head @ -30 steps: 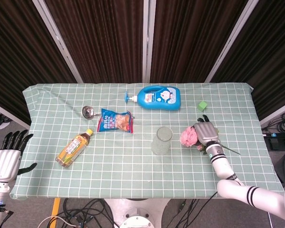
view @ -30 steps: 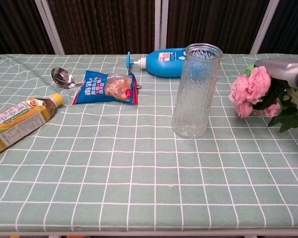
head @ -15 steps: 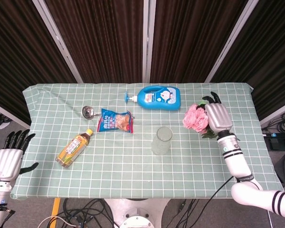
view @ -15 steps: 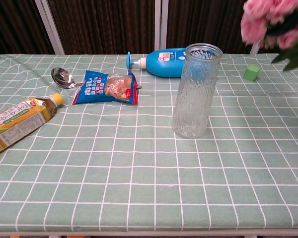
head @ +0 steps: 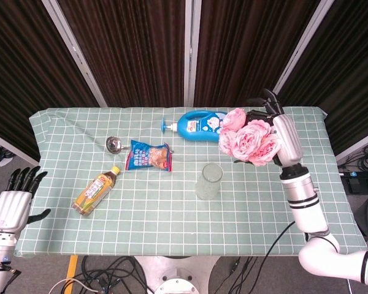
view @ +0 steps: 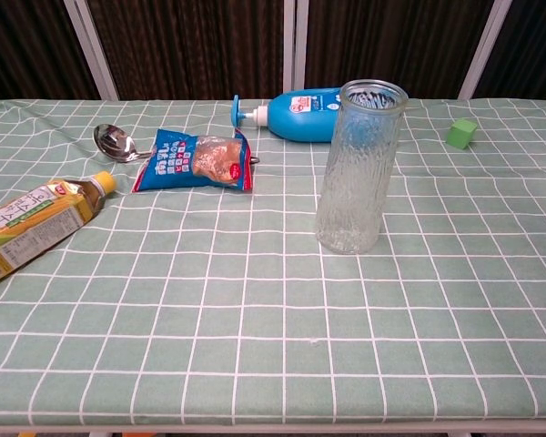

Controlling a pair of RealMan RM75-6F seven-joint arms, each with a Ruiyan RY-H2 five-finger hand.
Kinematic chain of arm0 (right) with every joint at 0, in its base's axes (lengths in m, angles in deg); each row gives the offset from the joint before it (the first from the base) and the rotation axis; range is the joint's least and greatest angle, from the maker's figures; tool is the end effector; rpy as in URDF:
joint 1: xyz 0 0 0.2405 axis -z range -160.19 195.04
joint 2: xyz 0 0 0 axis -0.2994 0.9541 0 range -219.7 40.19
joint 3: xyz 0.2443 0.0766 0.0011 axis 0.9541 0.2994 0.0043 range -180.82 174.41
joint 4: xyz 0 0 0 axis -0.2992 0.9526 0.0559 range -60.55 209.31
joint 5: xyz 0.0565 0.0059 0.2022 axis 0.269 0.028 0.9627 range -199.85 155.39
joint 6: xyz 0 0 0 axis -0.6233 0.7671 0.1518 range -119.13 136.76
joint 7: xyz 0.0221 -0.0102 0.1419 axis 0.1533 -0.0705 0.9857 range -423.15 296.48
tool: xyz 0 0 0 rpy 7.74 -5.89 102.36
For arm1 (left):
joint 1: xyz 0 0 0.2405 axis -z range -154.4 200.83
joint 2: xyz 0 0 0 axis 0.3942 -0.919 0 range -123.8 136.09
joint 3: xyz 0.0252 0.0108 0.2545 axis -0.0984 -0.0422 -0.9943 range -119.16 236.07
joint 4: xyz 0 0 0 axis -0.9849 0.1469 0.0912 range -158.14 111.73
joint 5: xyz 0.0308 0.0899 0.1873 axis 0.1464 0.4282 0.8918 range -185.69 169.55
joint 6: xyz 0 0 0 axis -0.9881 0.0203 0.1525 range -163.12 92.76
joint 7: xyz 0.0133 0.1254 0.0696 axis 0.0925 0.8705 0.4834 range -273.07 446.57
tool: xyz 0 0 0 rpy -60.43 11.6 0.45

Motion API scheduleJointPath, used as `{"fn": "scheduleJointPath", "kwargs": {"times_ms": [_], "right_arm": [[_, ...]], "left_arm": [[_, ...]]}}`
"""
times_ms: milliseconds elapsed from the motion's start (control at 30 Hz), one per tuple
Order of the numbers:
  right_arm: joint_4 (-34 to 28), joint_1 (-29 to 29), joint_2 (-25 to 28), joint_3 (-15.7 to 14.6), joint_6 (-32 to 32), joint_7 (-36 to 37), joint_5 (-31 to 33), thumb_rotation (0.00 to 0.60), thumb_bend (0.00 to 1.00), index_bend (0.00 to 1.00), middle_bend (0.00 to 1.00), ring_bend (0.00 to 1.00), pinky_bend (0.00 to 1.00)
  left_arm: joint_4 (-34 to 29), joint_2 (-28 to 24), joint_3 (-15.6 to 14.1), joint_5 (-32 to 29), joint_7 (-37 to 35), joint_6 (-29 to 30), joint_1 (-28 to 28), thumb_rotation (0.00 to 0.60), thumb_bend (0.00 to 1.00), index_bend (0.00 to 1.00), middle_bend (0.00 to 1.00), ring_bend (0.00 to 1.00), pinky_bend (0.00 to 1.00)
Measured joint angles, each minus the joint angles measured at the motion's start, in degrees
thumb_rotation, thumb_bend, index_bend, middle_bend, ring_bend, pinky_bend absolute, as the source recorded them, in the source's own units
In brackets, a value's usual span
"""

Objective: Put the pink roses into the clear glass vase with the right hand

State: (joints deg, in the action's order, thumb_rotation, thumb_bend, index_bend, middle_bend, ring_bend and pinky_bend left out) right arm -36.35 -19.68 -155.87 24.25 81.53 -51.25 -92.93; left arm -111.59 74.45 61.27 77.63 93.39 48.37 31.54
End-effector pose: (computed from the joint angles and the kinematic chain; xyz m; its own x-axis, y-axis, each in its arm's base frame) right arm -0.0657 -0.3401 0.1749 -0.2946 -0.0062 0.9556 -0.8294 -0.4951 -0.2589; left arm -0.3087 0.2004 0.1384 0.4957 -0.0003 0.8685 0.8670 -0.0576 -0.4949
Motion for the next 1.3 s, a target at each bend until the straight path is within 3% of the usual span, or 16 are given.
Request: {"fn": "scheduleJointPath", "kwargs": {"times_ms": [167, 433, 933, 1300], "right_arm": [[0.48, -0.51, -4.71, 0.68, 2.96, 6.14, -4.63, 0.600, 0.14, 0.73, 0.59, 0.21, 0.06], [1.69, -1.85, -10.00, 0.45, 3.12, 12.65, -4.23, 0.600, 0.12, 0.73, 0.59, 0.21, 0.06], [6.40, -3.07, -14.08, -0.71, -0.68, 20.77, -2.86, 0.600, 0.10, 0.73, 0.58, 0.21, 0.06], [13.31, -3.79, -16.78, -2.59, -3.44, 28.97, -5.17, 0.600, 0.06, 0.73, 0.56, 0.19, 0.06]], "left_arm": [[0.37, -0.19, 0.17, -0.80, -0.43, -0.33, -0.05, 0.600, 0.03, 0.13, 0.05, 0.02, 0.05], [1.42, 0.16, 0.15, -1.00, -1.19, -0.43, -0.17, 0.600, 0.03, 0.13, 0.05, 0.02, 0.05], [2.58, 0.16, 0.45, -1.54, -2.74, 0.02, -0.57, 0.600, 0.03, 0.13, 0.05, 0.02, 0.05], [3.55, -0.09, 0.63, -1.51, -4.13, 0.67, -0.94, 0.600, 0.03, 0.13, 0.05, 0.02, 0.05]]}}
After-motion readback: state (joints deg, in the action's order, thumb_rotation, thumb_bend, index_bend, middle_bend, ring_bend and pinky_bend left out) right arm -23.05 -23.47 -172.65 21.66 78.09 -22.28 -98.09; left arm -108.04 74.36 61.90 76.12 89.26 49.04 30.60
